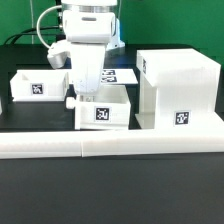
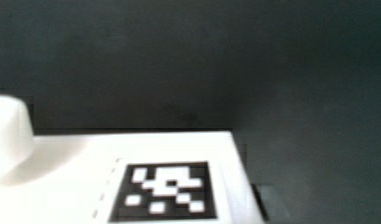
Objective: Assemble drawer
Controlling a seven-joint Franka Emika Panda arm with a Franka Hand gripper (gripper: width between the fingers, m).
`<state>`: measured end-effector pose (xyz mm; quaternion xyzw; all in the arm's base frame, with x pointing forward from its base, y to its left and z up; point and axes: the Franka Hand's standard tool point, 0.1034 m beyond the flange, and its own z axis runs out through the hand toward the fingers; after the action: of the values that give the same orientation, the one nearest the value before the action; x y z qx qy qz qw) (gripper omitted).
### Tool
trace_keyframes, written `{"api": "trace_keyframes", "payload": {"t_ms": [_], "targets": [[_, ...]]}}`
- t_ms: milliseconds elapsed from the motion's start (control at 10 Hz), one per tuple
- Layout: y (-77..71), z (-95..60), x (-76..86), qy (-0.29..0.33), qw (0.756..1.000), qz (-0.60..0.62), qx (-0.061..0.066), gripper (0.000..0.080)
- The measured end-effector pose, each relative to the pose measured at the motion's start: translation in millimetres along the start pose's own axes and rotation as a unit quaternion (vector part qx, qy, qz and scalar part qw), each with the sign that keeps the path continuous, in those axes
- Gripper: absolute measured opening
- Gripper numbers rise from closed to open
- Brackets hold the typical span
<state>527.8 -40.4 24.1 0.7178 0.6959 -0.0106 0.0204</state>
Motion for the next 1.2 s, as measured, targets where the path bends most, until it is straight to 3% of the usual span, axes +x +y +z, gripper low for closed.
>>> {"api": "trace_keyframes", "payload": {"t_ms": [200, 400, 500, 700, 800, 1100, 1200], "targets": [[0.4, 1.2, 0.6, 0.0, 1.0, 0.0, 0.004, 0.0042], [0.2, 2.2, -0.1, 0.0, 1.0, 0.0, -0.007, 0.0042], [-0.5, 2.7, -0.1, 0.0, 1.0, 0.001, -0.005, 0.0042], [3.5, 5.0, 6.7, 0.002, 1.0, 0.003, 0.006, 0.0042], [8.3, 5.9, 11.5, 0.003, 1.0, -0.001, 0.02, 0.0042], [9.0, 7.7, 9.4, 0.003, 1.0, 0.002, 0.017, 0.0042], [10.8, 8.0, 10.0, 0.004, 1.0, 0.002, 0.003, 0.0042]]}}
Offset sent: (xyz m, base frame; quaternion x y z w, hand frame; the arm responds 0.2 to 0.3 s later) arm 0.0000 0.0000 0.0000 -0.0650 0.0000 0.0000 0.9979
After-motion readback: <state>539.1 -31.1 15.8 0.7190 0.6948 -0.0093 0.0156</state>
